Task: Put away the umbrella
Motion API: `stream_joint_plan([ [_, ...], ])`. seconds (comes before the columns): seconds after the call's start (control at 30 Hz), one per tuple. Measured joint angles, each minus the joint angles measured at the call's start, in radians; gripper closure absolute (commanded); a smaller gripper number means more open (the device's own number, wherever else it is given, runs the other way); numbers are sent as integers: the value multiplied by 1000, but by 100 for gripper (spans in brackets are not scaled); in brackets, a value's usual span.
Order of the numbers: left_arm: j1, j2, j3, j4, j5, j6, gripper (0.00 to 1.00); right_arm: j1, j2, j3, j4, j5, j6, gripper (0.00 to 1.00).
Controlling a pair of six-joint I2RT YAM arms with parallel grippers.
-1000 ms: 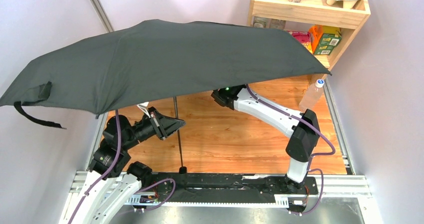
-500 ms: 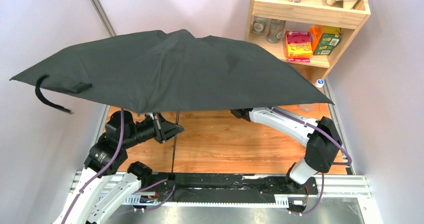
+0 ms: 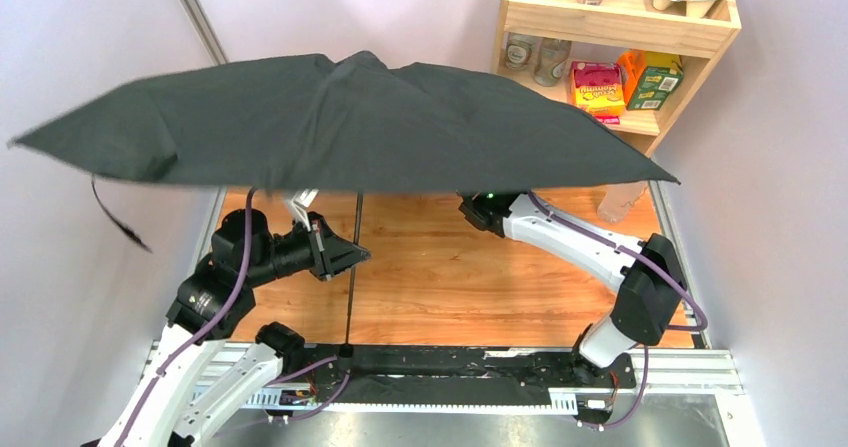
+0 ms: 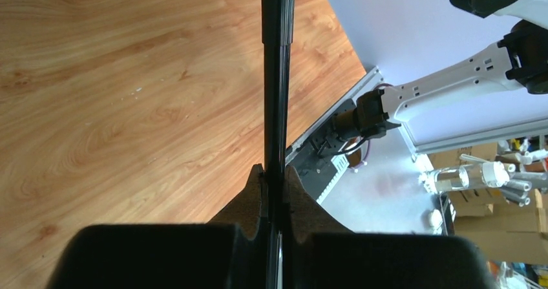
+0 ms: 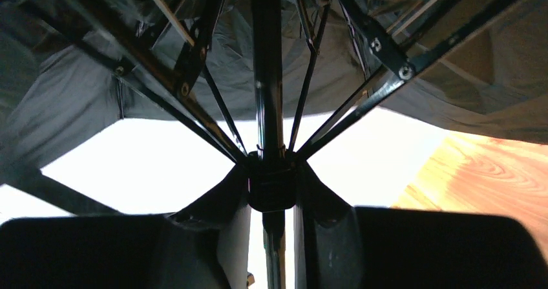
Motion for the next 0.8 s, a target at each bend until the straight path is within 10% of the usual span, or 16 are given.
stream_joint_plan([
  [0.3,4,-25,-61,58,-16,0,54,2,-24,-65,57,70,22,100],
  [0.5,9,-188,-230,105,-6,-71,43,-5,53,73,-5,68,-2,100],
  [0.63,9,-267,-296,103,33,-126,58,-50,102,188,-34,67,-6,100],
  [0.73,9,-311,-323,94,55,-162,94,-84,134,290,-82,73,-31,100],
  [0.8,9,-330,-324,101,55,-166,100,-97,146,341,-122,71,-48,100],
])
